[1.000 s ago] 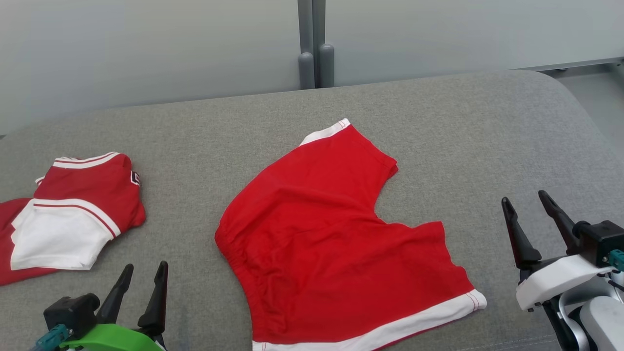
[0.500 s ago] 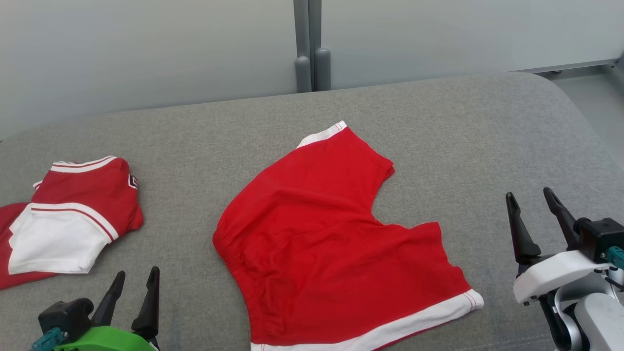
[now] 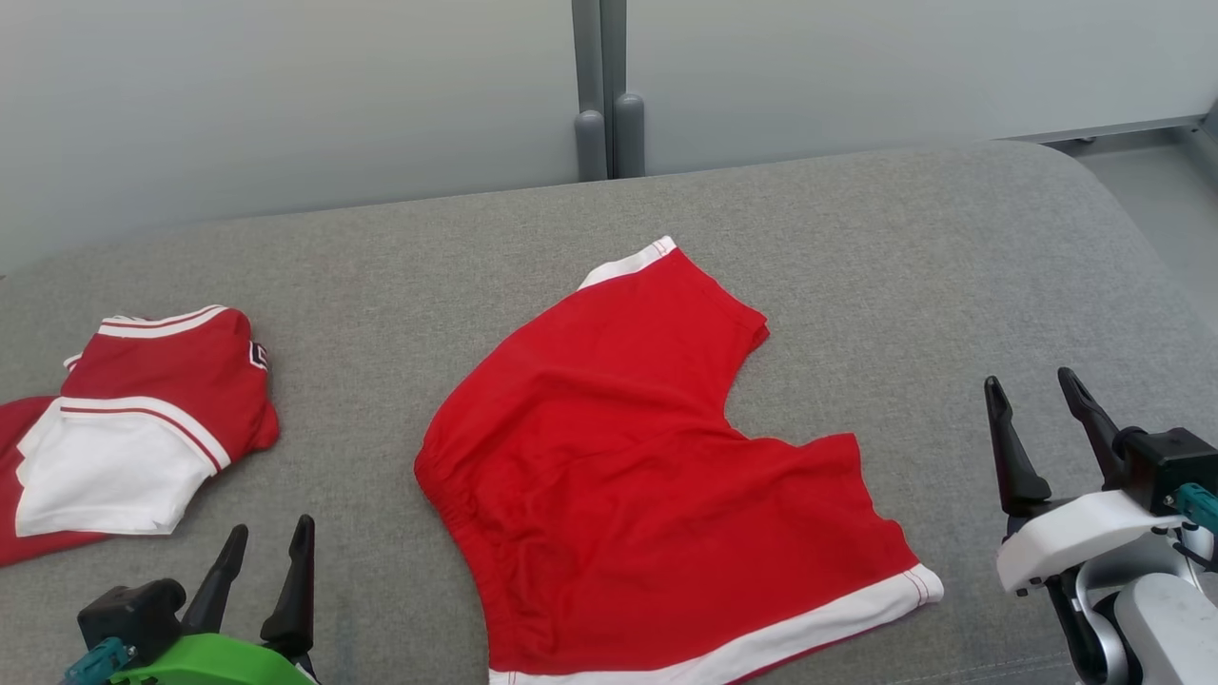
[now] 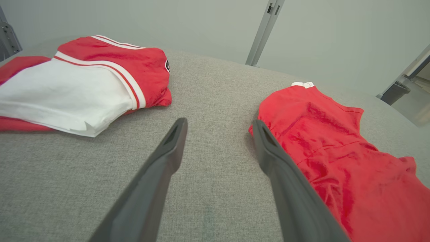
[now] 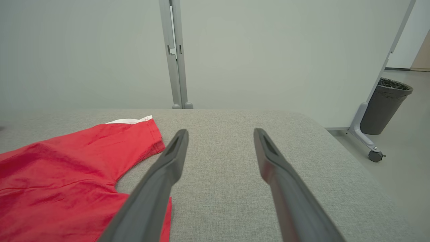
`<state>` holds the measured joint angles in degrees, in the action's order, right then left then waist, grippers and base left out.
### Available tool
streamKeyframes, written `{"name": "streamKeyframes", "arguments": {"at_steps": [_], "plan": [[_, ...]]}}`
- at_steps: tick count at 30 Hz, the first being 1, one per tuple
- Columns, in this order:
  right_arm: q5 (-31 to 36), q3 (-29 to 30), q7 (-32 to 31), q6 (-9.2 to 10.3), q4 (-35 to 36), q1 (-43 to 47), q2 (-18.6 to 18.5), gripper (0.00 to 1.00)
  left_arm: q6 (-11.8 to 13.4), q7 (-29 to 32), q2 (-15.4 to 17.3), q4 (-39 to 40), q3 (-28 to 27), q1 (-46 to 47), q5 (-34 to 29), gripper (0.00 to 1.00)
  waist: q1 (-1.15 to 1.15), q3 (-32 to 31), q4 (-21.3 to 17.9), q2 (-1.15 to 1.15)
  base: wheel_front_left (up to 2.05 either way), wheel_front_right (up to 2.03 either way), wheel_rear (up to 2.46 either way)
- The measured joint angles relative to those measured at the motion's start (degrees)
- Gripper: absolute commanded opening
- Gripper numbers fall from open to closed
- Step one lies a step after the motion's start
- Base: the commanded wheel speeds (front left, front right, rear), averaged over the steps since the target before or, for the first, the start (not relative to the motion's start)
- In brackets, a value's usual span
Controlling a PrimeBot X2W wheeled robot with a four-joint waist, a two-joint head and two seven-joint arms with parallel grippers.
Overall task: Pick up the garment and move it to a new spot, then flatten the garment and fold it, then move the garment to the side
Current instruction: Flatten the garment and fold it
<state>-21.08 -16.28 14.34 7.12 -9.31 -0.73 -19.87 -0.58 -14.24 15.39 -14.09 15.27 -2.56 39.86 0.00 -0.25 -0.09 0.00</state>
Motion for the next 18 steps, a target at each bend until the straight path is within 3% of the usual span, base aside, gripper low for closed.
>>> {"name": "streamKeyframes", "arguments": {"at_steps": [10,18], "plan": [[0.6,0.4,0.0,-0.74,-0.3,0.3,0.3,1.00,-1.0,0.0,-1.4,-0.2,0.7,0.0,-0.8,1.00,0.00,0.6,0.0,0.00,0.00,0.00,0.00],[1.4,-1.6,0.0,-3.15,-1.0,3.1,0.5,1.00,-3.0,0.5,-3.7,0.0,5.5,-2.3,-0.8,1.00,0.00,2.5,0.0,0.00,0.00,0.00,0.00]]}}
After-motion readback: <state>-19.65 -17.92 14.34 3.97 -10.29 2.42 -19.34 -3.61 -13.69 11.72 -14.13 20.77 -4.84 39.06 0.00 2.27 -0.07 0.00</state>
